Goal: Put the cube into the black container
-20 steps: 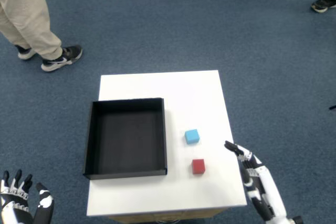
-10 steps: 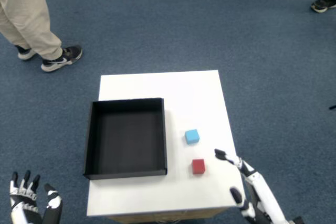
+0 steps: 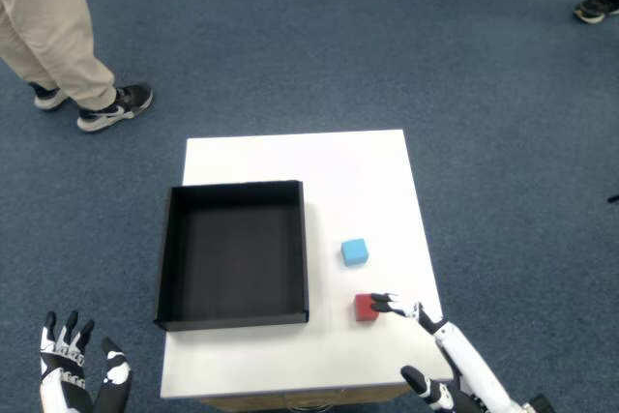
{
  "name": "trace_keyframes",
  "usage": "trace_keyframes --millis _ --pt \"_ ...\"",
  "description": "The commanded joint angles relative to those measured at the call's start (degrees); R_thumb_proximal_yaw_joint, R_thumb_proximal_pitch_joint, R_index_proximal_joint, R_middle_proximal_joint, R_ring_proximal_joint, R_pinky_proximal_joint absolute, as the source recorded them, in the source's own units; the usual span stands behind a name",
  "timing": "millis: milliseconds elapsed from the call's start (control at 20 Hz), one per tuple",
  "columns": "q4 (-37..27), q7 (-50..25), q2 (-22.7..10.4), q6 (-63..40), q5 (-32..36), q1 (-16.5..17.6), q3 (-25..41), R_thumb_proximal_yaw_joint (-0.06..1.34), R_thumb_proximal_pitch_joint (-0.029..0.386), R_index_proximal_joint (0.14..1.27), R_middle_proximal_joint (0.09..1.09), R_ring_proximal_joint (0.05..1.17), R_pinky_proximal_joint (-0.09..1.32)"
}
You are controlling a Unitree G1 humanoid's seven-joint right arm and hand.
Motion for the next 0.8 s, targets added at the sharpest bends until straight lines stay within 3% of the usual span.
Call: trace_keyframes --millis 50,500,800 --pt "0.1 0.4 -0.4 -5.0 -2.5 -2.1 -2.2 0.18 0.0 0.38 0.26 0.29 0.22" --pt "2.3 -0.5 -0.3 -4.9 -9.0 -7.3 -9.0 0.13 -0.008 0.36 0.25 0.27 0.2" --pt "2.0 0.4 0.0 -4.9 -15.5 -9.0 -17.5 0.11 -0.013 0.34 0.25 0.26 0.18"
